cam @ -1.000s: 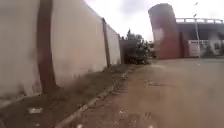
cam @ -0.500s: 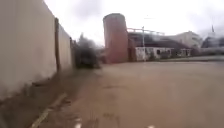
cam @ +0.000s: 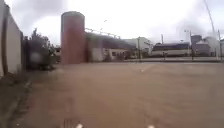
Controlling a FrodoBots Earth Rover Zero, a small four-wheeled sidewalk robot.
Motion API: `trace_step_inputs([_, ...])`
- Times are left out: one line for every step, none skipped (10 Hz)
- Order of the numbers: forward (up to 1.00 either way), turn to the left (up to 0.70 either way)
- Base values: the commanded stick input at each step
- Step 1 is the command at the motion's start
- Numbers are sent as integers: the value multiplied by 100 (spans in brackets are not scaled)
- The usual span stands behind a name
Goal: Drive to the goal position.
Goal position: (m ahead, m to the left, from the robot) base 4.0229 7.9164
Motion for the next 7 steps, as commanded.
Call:
trace_step_inputs([0, -100])
trace_step_inputs([0, 0])
trace_step_inputs([0, 0])
trace_step_inputs([100, 7])
trace_step_inputs([100, 7])
trace_step_inputs([100, 7])
trace_step_inputs([100, 7])
